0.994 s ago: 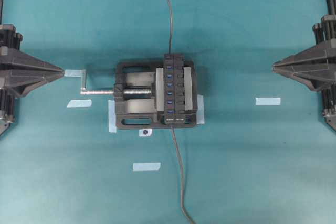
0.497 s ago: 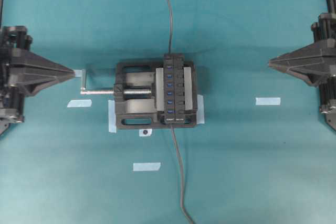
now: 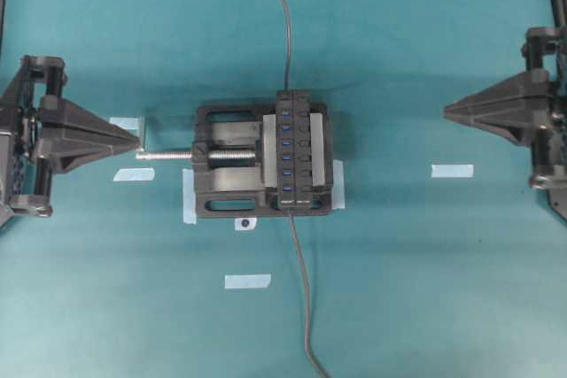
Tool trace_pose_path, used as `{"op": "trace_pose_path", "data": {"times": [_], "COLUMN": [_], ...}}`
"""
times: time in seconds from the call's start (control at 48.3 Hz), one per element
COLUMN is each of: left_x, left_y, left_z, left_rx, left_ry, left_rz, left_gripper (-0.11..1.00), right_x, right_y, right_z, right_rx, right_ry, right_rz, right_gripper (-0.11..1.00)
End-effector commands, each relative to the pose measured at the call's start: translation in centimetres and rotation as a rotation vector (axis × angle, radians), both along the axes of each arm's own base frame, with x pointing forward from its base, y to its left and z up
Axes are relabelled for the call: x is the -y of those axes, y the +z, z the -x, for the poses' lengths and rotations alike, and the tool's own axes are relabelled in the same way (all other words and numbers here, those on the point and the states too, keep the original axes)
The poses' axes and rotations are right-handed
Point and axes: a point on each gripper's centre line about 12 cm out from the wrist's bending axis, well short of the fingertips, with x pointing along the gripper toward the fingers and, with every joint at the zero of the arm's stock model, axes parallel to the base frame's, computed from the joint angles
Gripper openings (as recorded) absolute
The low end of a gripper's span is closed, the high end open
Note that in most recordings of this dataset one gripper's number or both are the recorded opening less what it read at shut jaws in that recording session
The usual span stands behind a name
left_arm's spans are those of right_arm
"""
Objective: Insert the USB into the second port from the front of the fixed hub.
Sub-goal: 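Raise the right arm and swing it toward the clamped USB hub, then lower the open right gripper over the black USB plug at the hub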
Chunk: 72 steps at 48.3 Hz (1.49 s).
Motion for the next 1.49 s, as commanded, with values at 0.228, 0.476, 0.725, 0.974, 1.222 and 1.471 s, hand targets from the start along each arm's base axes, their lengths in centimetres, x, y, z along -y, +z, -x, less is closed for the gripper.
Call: {"op": "trace_pose_path", "data": {"times": [0.228, 0.476, 0.725, 0.974, 1.222, 1.471], "left_x": [0.1, 0.2, 0.2, 0.1, 0.2, 0.2], "left_y": [0.7, 0.3, 0.2, 0.1, -0.2, -0.3], "left_z": [-0.6, -0.9, -0.9, -0.9, -1.0, -1.2], "left_rx": [-0.038, -0.055, -0.068, -0.069, -0.081, -0.088], "left_ry": [-0.003, -0.005, -0.004, -0.002, -0.004, -0.004], "left_rz": [-0.004, 0.001, 0.005, 0.007, 0.004, 0.003], "left_gripper": [0.0, 0.0, 0.0, 0.0, 0.0, 0.0], "right_x": [1.5, 2.8, 4.3, 5.2, 5.9, 6.8], "right_y": [0.6, 0.0, -0.6, -1.4, -2.7, -3.9], "right_z": [-2.1, -3.7, -5.9, -9.0, -12.1, -14.2], "right_rx": [-0.146, -0.209, -0.29, -0.378, -0.404, -0.441], "right_ry": [-0.052, -0.092, -0.117, -0.114, -0.076, -0.077], "right_rz": [0.009, 0.002, 0.022, 0.033, 0.096, 0.101], "right_gripper": [-0.03, -0.03, -0.03, -0.03, -0.03, -0.03]}}
